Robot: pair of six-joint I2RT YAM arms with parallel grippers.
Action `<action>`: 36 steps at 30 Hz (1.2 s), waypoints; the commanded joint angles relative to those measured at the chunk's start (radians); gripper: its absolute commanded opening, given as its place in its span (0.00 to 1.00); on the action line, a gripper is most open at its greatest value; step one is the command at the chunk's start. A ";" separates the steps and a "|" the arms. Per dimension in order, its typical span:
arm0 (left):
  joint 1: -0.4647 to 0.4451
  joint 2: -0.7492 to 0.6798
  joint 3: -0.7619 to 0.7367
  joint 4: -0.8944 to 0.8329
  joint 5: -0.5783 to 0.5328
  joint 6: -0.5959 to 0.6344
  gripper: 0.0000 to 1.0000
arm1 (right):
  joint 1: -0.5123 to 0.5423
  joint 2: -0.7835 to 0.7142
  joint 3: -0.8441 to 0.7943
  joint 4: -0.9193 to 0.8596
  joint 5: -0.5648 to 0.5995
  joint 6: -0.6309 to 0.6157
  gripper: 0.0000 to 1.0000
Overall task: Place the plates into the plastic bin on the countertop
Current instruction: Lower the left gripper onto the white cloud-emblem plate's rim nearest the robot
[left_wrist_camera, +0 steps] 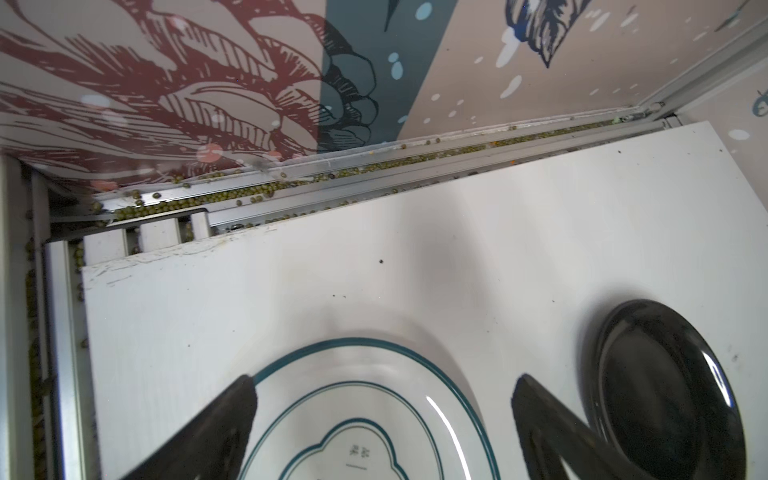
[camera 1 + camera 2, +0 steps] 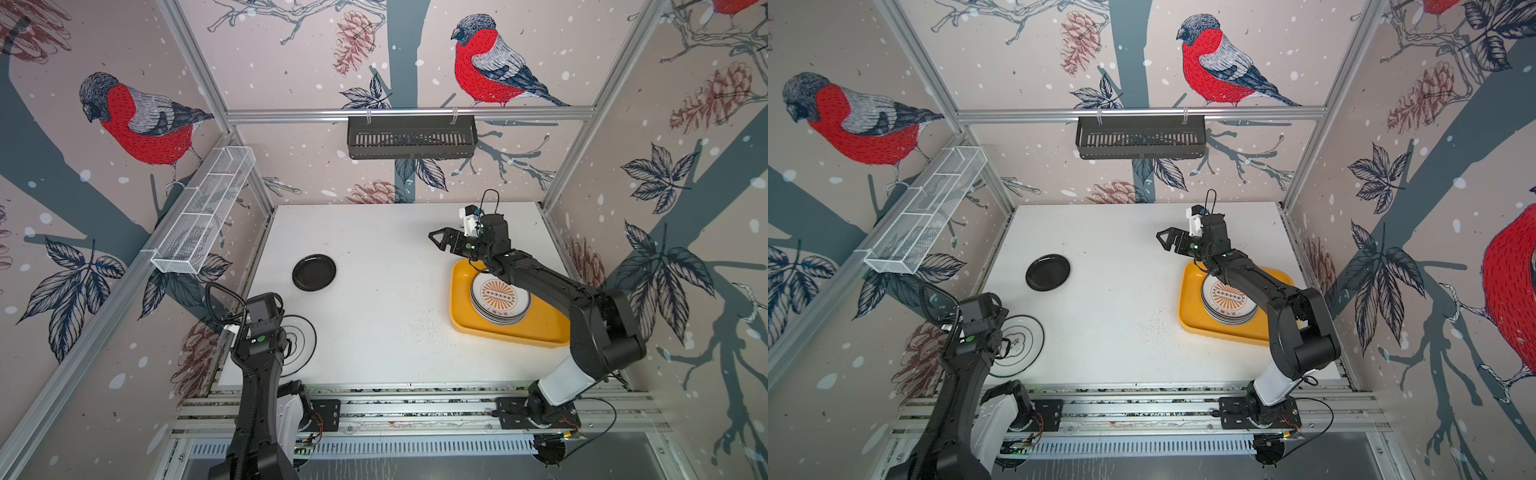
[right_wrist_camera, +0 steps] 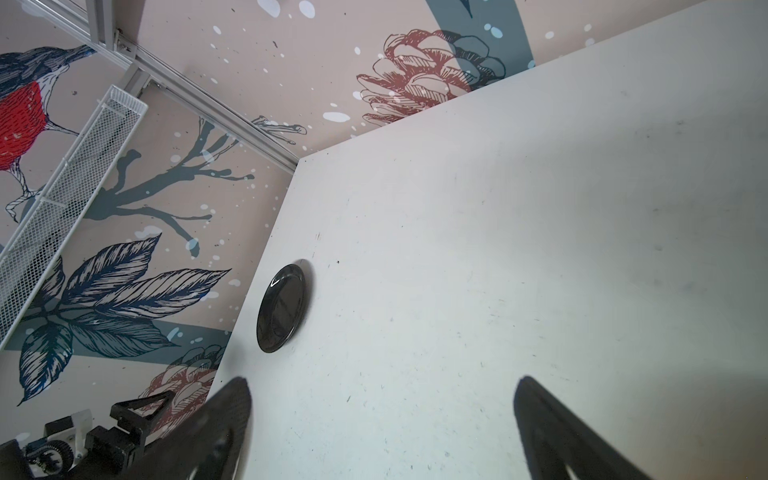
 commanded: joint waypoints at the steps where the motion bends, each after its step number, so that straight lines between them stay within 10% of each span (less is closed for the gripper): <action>1: 0.044 0.016 -0.023 0.026 0.012 -0.031 0.96 | 0.005 0.014 0.016 0.037 -0.026 0.013 1.00; 17: 0.266 0.076 -0.138 0.213 0.249 -0.012 0.96 | 0.007 0.059 0.058 0.016 -0.026 0.022 0.99; 36: 0.275 0.054 -0.202 0.300 0.739 0.048 0.96 | 0.065 0.146 0.133 -0.032 -0.081 -0.018 0.99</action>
